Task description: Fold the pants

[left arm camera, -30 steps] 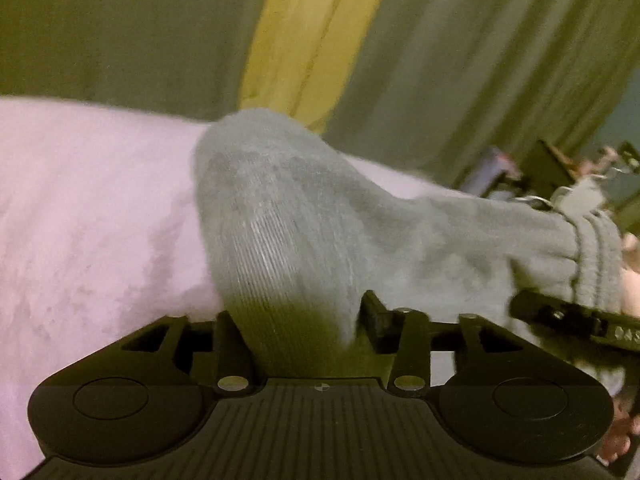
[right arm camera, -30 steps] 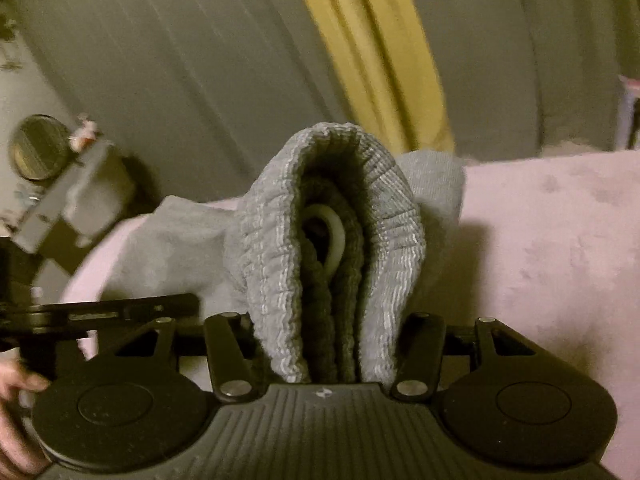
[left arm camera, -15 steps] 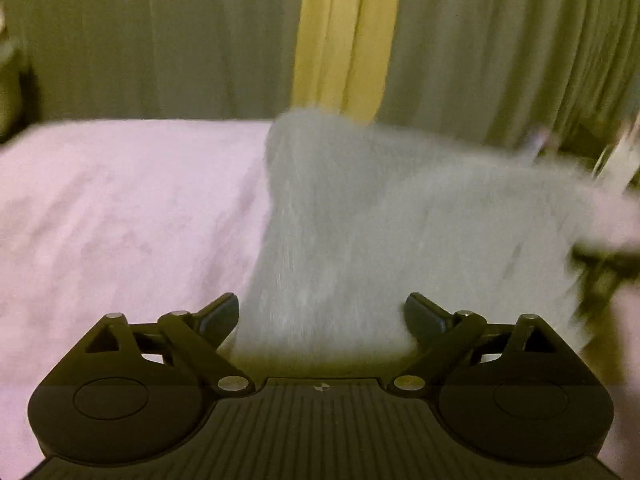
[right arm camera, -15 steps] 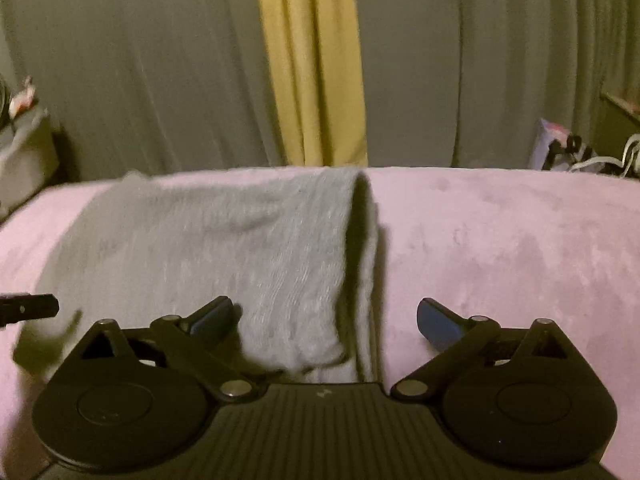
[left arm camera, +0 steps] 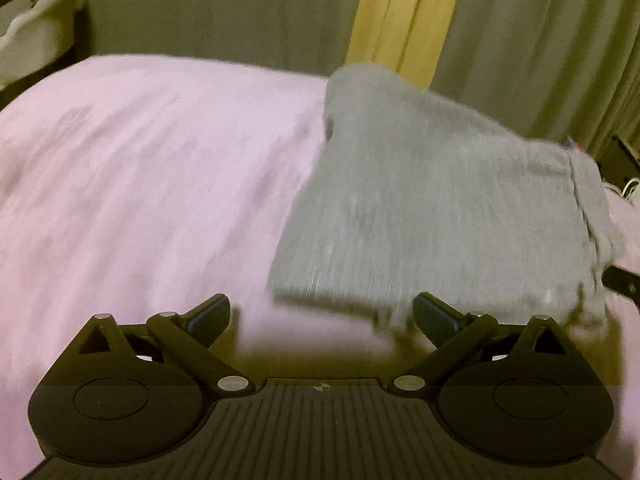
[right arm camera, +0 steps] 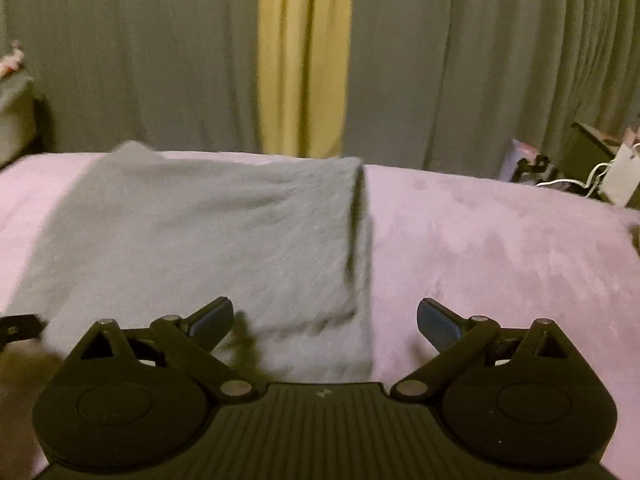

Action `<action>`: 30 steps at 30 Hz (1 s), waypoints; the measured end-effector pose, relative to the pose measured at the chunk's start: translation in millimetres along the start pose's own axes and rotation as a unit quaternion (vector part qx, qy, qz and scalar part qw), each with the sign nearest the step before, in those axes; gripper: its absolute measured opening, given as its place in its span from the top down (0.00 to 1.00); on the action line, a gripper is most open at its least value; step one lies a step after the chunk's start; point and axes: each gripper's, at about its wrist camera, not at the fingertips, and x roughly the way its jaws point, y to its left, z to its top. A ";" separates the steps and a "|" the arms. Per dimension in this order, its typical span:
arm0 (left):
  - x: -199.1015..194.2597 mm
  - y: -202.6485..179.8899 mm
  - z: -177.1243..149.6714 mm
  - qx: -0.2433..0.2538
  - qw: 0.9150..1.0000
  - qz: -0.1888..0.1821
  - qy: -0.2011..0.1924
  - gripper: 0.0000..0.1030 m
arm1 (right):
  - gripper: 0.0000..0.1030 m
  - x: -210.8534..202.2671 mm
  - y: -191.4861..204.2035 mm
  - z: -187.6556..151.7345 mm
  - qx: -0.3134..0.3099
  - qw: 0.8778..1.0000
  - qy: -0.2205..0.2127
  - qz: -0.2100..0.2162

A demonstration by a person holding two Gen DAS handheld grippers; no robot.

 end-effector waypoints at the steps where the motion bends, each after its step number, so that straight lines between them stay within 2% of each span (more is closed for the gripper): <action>1: -1.7 -1.6 -8.5 0.006 1.000 0.010 0.009 0.02 | 0.04 -7.5 2.0 -9.7 0.000 1.000 0.008 0.007; 3: -2.8 -6.6 -25.0 0.029 0.999 0.031 0.031 0.02 | 0.04 -20.9 5.7 -35.3 -0.002 1.000 0.028 0.009; 5: -0.7 -15.0 -37.4 0.058 0.995 0.044 0.061 0.02 | 0.04 -33.9 12.8 -61.7 0.003 0.998 0.054 -0.010; 8: -3.8 -34.8 -47.5 0.095 0.991 0.045 0.088 0.02 | 0.04 -45.2 22.6 -83.2 0.021 0.994 0.099 -0.040; 12: -15.2 -54.9 -63.8 0.126 0.986 0.041 0.101 0.02 | 0.04 -57.7 35.1 -97.3 0.032 0.982 0.187 -0.014; 13: -17.6 -57.6 -66.9 0.130 0.985 0.040 0.105 0.02 | 0.04 -59.2 37.9 -100.9 0.030 0.980 0.195 -0.010; 17: -19.5 -62.4 -74.3 0.135 0.981 0.035 0.132 0.02 | 0.04 -69.0 45.5 -100.7 0.021 0.977 0.205 -0.046; 21: -30.7 -65.6 -79.2 0.124 0.981 0.066 0.135 0.02 | 0.04 -77.0 43.5 -86.7 0.023 0.976 0.204 -0.075; 24: -38.2 -65.2 -68.4 0.114 0.981 0.078 0.133 0.02 | 0.04 -85.5 42.6 -73.4 0.032 0.977 0.199 -0.071; 27: -50.2 -64.9 -51.0 0.097 0.986 0.072 0.115 0.02 | 0.04 -88.1 46.1 -58.7 0.028 0.978 0.192 -0.073; 30: -59.2 -64.7 -35.7 0.085 0.989 0.048 0.109 0.02 | 0.04 -93.7 53.2 -43.2 0.012 0.981 0.176 -0.076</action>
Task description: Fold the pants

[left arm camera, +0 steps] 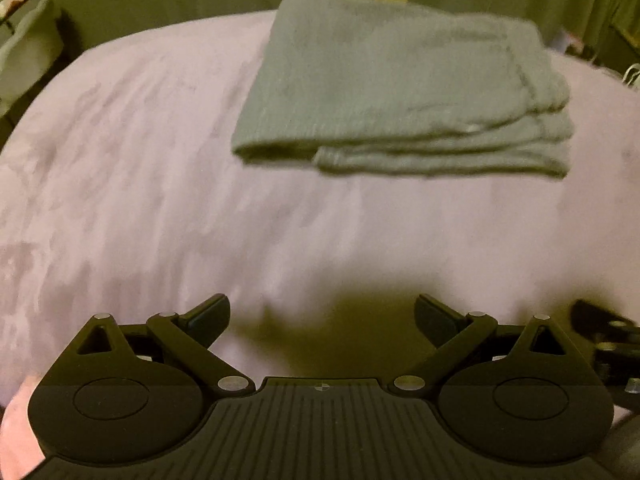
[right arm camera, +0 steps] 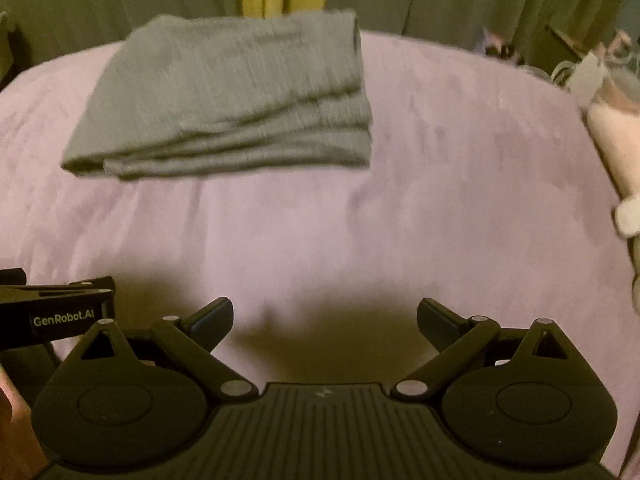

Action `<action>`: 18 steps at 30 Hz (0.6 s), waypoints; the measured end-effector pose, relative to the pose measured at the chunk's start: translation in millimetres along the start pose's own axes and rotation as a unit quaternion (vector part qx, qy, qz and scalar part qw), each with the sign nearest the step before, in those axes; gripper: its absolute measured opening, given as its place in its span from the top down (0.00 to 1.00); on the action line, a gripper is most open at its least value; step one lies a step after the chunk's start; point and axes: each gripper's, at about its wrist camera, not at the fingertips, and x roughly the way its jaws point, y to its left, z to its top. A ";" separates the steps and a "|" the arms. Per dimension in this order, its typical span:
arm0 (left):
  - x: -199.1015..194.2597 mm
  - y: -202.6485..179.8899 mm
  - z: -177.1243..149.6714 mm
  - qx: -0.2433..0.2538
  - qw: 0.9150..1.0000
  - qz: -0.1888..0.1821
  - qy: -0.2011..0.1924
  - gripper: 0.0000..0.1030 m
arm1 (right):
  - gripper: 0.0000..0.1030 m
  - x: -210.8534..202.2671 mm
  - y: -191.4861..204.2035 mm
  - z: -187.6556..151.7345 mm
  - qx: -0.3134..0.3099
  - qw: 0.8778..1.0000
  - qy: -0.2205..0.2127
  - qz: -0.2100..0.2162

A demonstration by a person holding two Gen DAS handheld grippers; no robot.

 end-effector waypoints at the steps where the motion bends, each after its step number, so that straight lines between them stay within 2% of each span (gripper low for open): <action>1: -4.1 1.0 2.7 -0.002 1.000 -0.006 -0.001 0.02 | 0.04 -2.3 2.3 4.1 -0.006 1.000 0.000 -0.005; 5: -15.2 1.7 11.7 -0.002 1.000 -0.005 0.001 0.02 | 0.04 -9.4 8.1 20.8 -0.026 1.000 -0.008 -0.012; 11: -27.3 2.3 23.1 -0.002 1.000 0.004 -0.014 0.02 | 0.04 -16.3 8.8 39.2 -0.025 0.999 -0.019 -0.011; 18: -32.7 -2.2 31.0 0.007 0.999 0.023 -0.023 0.02 | 0.04 -14.1 15.7 50.7 -0.033 0.999 -0.019 -0.020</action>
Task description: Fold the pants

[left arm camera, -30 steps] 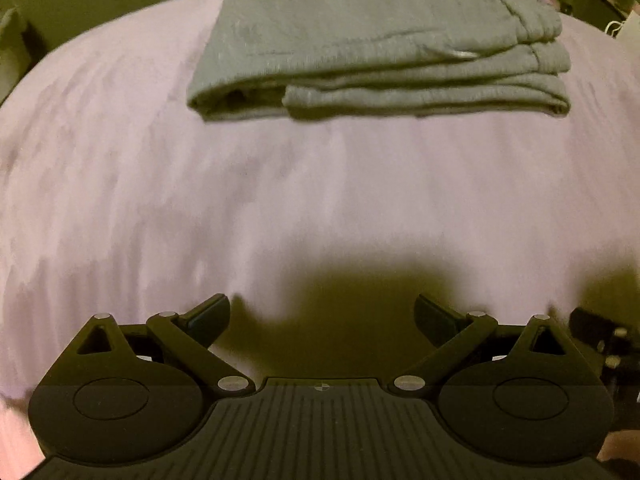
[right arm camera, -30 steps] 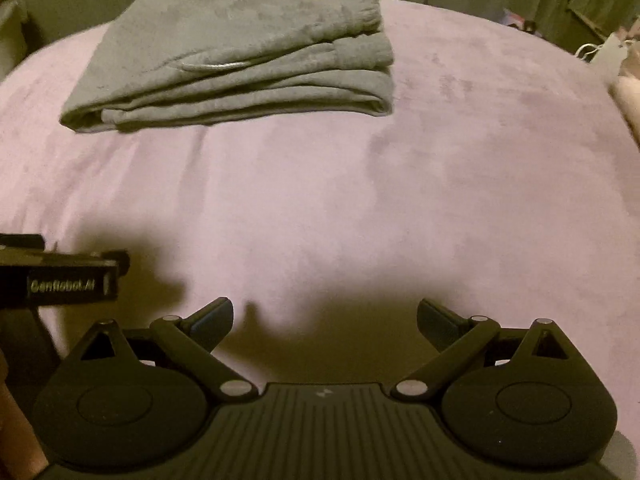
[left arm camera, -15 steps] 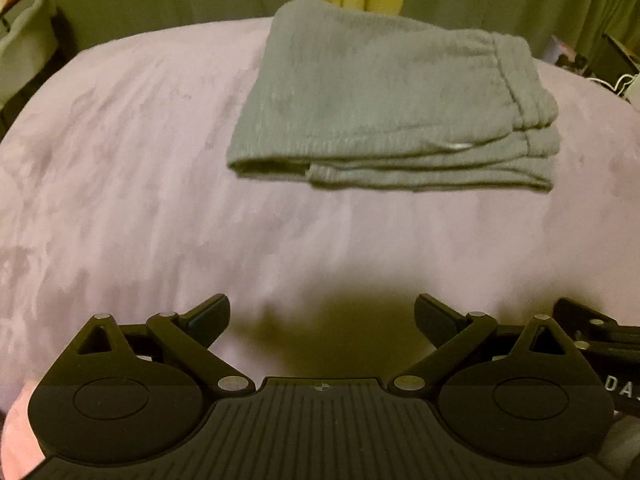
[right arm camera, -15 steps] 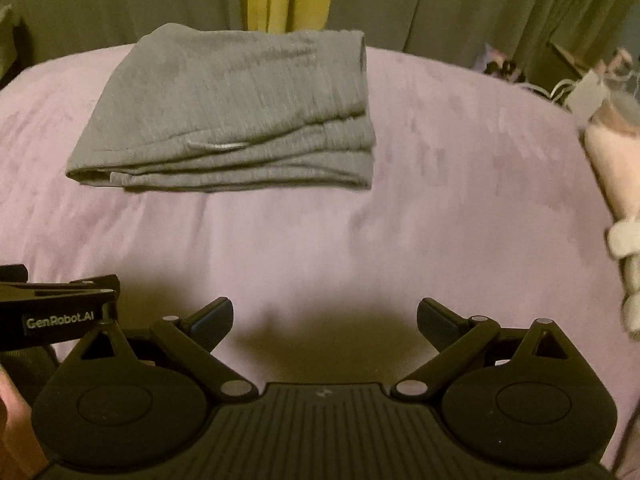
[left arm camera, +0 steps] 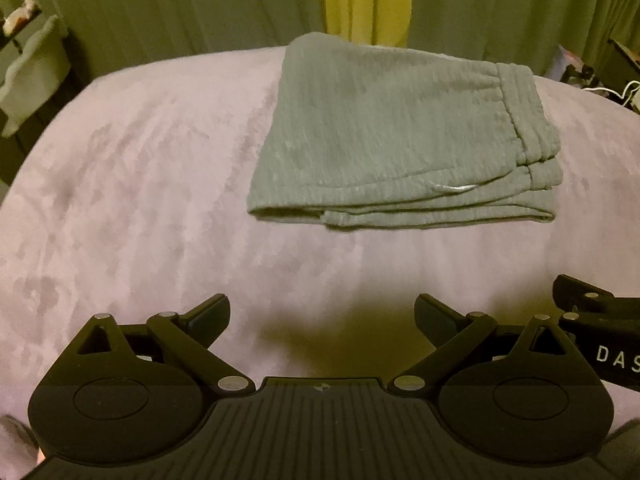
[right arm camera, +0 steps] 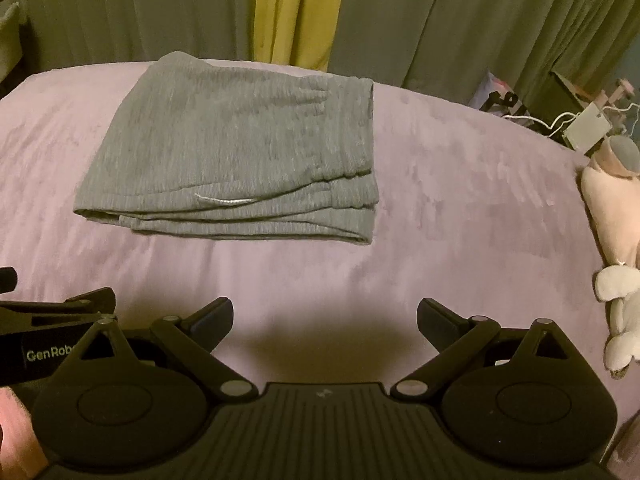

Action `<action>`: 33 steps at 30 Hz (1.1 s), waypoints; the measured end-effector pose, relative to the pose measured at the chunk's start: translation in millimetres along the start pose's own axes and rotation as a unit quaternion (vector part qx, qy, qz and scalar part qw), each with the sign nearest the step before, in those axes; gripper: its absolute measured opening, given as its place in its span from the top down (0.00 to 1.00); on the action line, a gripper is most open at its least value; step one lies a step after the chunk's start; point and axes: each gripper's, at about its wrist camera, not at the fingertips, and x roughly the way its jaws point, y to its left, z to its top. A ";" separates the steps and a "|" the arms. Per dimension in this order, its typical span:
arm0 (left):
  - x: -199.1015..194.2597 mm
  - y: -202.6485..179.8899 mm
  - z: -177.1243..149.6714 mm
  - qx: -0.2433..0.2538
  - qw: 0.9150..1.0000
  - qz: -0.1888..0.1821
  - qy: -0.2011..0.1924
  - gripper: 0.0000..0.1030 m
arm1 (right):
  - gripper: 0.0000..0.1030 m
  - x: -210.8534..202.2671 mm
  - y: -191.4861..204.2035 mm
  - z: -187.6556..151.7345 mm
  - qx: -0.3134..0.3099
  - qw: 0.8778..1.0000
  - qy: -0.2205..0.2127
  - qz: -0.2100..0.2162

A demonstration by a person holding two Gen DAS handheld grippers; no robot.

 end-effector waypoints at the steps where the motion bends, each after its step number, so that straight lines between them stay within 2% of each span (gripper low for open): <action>1: -0.5 -0.2 0.3 0.002 1.000 0.003 -0.001 0.02 | 0.04 0.7 0.7 1.2 -0.001 1.000 0.001 -0.003; 5: -2.0 1.4 1.3 0.003 1.000 0.010 -0.006 0.02 | 0.04 3.2 0.4 3.8 0.003 1.000 0.003 -0.001; 33: -4.7 7.7 5.4 -0.013 1.000 -0.007 0.001 0.02 | 0.04 8.8 -1.9 6.9 0.012 1.000 0.014 0.008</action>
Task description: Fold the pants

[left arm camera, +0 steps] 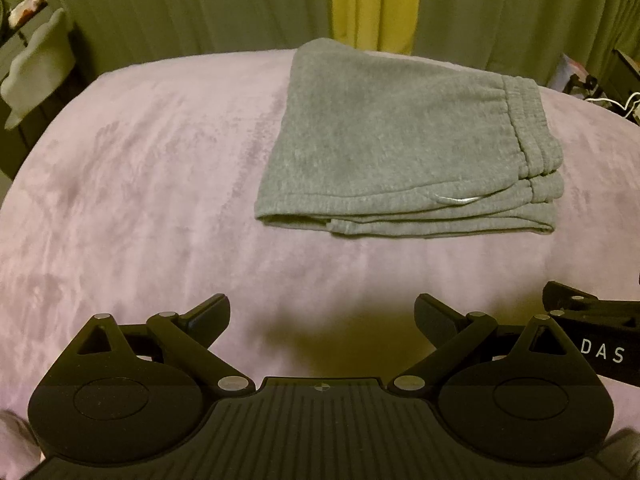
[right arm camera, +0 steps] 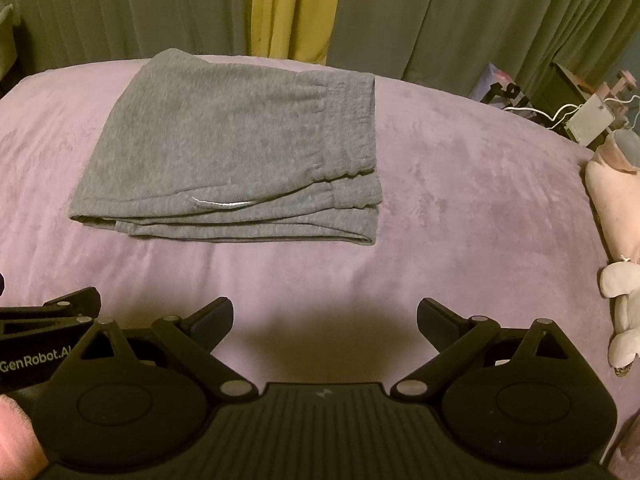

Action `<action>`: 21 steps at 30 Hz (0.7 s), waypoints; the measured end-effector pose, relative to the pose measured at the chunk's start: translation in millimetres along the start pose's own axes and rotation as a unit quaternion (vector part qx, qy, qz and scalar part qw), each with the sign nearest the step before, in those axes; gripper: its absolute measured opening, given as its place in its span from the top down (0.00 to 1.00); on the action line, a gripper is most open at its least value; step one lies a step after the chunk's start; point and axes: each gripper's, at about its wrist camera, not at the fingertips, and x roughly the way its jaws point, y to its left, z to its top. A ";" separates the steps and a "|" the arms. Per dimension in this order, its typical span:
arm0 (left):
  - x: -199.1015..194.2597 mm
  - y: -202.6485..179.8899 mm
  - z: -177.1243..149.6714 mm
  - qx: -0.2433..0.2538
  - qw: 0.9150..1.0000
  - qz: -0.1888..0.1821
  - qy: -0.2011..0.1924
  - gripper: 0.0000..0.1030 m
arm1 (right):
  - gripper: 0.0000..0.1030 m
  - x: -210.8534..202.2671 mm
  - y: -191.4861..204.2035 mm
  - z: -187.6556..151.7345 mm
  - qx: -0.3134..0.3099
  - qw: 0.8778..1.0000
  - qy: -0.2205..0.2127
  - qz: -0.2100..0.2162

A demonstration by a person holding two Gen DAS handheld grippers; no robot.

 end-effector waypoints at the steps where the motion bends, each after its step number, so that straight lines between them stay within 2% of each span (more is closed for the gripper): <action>1: -0.1 0.1 0.1 -0.001 1.000 0.000 0.001 0.02 | 0.04 0.0 -0.1 0.1 0.000 1.000 0.000 -0.001; 21: -0.2 0.4 1.1 -0.001 1.000 -0.004 0.002 0.02 | 0.04 -1.0 0.1 -0.1 0.006 1.000 0.001 0.003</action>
